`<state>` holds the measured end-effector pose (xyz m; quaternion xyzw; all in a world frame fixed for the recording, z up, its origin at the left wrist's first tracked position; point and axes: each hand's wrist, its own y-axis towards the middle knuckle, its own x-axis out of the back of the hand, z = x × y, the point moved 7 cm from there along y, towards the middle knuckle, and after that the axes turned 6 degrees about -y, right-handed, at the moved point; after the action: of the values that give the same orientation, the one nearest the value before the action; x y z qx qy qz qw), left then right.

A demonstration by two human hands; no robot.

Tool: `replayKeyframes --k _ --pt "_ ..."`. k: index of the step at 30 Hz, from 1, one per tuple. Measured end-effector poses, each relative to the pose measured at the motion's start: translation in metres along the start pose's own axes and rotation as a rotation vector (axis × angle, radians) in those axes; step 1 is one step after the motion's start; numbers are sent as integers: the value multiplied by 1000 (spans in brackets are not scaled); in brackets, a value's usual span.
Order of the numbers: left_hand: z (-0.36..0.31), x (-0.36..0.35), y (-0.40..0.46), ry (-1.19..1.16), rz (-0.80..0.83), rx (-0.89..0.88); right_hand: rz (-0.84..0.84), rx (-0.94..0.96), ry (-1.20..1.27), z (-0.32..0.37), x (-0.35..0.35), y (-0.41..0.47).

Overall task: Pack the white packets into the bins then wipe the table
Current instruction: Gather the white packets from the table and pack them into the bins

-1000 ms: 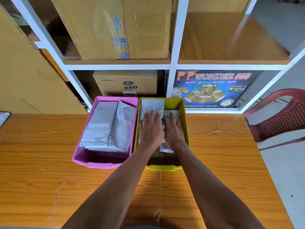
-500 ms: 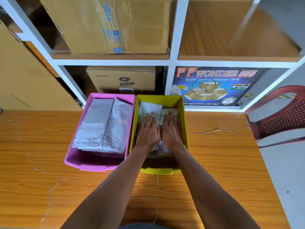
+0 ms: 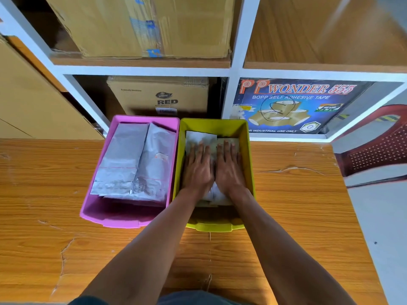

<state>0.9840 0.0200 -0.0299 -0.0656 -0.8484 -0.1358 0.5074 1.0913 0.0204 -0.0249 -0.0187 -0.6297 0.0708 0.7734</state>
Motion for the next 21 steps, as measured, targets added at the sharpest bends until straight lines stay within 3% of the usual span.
replayKeyframes --k 9,21 --pt "22 -37 1 34 90 20 -25 -12 27 -6 -16 4" --pt "17 -30 0 64 58 11 -96 -28 -10 -6 -21 6"
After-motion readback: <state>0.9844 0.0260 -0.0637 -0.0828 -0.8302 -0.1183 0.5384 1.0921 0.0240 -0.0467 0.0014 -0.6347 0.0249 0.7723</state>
